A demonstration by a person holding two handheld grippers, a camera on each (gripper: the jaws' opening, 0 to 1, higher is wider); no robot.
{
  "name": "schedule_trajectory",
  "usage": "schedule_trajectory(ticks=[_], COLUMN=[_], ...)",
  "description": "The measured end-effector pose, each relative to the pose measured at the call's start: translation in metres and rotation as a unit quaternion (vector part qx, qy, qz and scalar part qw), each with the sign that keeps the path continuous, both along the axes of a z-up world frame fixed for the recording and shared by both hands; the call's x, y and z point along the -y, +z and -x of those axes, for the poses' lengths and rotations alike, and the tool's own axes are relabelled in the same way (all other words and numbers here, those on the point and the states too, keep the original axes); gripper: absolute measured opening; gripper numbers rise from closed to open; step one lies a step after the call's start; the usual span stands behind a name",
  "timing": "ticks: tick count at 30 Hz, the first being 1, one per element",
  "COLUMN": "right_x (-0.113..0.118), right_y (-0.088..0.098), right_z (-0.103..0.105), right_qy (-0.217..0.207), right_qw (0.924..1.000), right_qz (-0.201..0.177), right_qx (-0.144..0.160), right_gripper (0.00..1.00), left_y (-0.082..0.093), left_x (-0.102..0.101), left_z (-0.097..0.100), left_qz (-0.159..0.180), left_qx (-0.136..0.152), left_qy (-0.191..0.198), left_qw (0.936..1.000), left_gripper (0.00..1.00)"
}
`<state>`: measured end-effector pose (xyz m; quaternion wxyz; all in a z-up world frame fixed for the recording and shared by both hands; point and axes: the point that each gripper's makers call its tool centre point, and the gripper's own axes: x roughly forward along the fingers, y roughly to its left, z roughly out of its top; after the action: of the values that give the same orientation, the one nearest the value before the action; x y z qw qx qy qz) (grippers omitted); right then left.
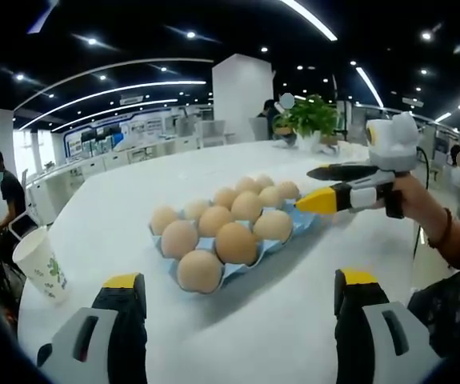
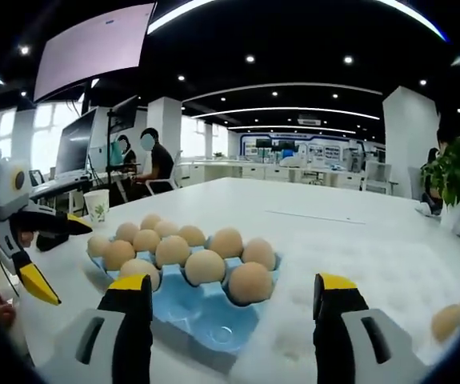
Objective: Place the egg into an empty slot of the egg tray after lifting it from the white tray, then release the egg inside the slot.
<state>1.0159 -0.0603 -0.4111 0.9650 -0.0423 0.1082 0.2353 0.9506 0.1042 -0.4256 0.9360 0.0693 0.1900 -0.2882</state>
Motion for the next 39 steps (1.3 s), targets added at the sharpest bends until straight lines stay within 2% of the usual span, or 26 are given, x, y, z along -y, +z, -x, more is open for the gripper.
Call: schedule_trajectory(ticks=[34, 39], right_x=[0.059, 0.068], right_y=[-0.001, 0.001], right_z=[-0.003, -0.003], right_qy=[-0.044, -0.046], right_qw=[0.999, 0.9988], right_qz=[0.011, 0.014], right_qx=[-0.004, 0.003], right_gripper=[0.86, 0.85], left_y=[0.0, 0.001], left_x=[0.001, -0.001], left_z=[-0.007, -0.008], left_qz=[0.0, 0.0], left_qx=[0.001, 0.002], left_qy=[0.003, 0.005], left_qw=[1.0, 1.0], left_gripper=[1.0, 1.0])
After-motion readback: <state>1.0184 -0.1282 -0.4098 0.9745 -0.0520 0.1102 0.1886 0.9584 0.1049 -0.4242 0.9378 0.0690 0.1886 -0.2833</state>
